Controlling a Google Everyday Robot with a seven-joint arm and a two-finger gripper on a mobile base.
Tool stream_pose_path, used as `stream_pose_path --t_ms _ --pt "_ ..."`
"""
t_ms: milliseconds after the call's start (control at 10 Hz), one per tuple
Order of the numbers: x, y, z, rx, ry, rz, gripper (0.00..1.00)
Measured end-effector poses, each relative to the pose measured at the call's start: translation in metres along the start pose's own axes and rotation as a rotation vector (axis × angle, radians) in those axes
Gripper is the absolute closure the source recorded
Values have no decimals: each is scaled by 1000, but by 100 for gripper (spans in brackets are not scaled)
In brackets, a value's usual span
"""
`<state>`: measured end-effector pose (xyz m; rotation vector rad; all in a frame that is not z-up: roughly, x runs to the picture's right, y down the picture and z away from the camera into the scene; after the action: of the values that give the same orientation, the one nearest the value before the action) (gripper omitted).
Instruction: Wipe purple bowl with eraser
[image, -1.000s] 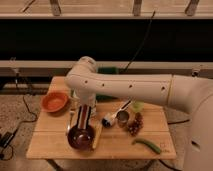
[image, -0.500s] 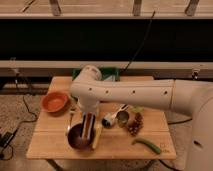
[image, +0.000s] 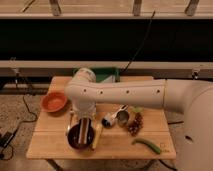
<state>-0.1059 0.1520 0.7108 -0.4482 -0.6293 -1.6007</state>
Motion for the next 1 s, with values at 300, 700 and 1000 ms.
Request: stream_pose_path --t_ms 300,700,1000 --pt "7 -42 9 24 -21 -67 100" --pt "32 -56 16 28 -7 -95 100" --pt "54 -35 14 -9 36 -71 100"
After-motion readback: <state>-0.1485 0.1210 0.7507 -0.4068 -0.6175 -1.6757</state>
